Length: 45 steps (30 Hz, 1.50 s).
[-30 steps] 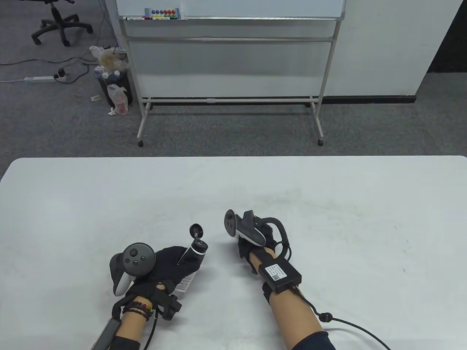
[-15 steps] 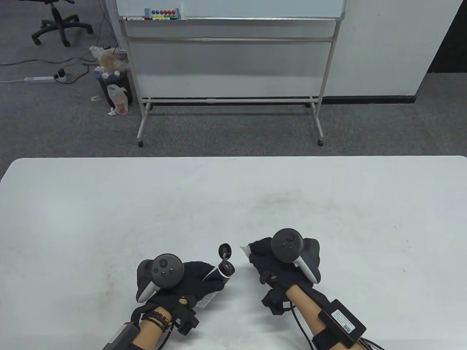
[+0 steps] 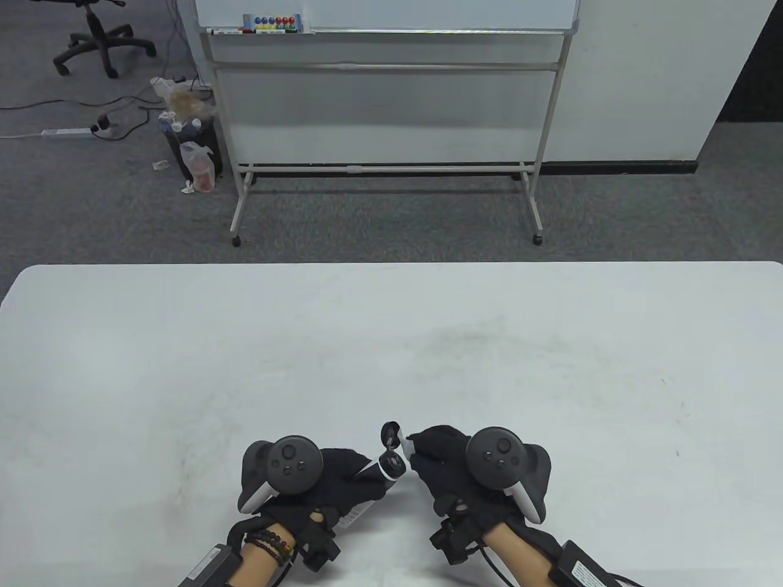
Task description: Squeeze cleansing milk onto cotton pad
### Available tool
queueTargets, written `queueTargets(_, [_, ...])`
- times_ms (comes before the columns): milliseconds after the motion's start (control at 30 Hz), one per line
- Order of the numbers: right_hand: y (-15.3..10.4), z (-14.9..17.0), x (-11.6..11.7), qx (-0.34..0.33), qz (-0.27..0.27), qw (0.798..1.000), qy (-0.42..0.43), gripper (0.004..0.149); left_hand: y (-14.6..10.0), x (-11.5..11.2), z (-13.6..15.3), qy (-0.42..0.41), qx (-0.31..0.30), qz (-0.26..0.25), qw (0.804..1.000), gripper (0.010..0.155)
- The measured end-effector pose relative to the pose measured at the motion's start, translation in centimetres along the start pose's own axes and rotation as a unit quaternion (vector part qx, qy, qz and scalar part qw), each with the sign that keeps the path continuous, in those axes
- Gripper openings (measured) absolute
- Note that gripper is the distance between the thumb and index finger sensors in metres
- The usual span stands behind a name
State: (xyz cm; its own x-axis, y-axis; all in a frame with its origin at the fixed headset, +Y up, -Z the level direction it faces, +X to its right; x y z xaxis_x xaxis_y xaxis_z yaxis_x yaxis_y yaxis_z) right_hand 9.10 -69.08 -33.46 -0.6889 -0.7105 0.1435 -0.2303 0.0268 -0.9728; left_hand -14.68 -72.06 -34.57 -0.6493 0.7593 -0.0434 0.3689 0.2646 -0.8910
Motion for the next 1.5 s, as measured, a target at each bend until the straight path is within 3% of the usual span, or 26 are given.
queueTargets(367, [-0.1, -0.1, 0.2, -0.003, -0.008, 1.000, 0.000, 0.038, 0.3, -0.6, -0.1, 0.005, -0.004, 0.011, 1.000, 0.045])
queueTargets(667, [0.0, 0.7, 0.4, -0.009, -0.011, 0.999, 0.051, 0.037, 0.5, -0.5, 0.1, 0.006, 0.002, 0.007, 1.000, 0.046])
queueTargets(800, [0.6, 0.8, 0.6, -0.034, -0.063, 0.994, 0.080, 0.036, 0.4, -0.5, 0.4, 0.015, -0.002, 0.005, 1.000, 0.048])
queueTargets(933, [1.4, 1.9, 1.1, -0.029, -0.142, 0.974, 0.171, 0.038, 0.4, -0.5, 1.0, 0.005, 0.014, -0.004, 1.000, 0.049])
queueTargets(1100, [1.8, 2.7, 0.5, -0.036, -0.192, 0.943, 0.271, 0.040, 0.3, -0.4, 2.4, -0.085, 0.062, -0.014, 0.994, 0.053])
queueTargets(1267, [1.9, 3.2, 0.6, -0.027, -0.227, 0.907, 0.354, 0.041, 0.3, -0.5, 3.0, -0.170, 0.057, -0.007, 0.984, 0.062])
queueTargets(1500, [1.9, 3.6, 0.3, -0.012, -0.222, 0.915, 0.337, 0.040, 0.6, -0.6, 2.2, -0.176, 0.036, 0.010, 0.984, 0.088])
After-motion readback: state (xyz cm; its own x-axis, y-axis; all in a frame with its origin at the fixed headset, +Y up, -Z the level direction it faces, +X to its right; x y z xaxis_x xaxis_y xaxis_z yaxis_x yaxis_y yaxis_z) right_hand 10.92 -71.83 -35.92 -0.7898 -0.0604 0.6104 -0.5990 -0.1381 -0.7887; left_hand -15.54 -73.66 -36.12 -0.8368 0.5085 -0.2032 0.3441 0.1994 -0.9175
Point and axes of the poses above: the tracker on the back of each hand, its own z axis roughly to the little-finger side, its own y axis roughly from the wrist to the fingertips, x = y × z, the point moved 3 cm from there along y, roughly from the wrist to the fingertips, and after that the axes turned 10 degrees about -z, right-handed, at the moved point
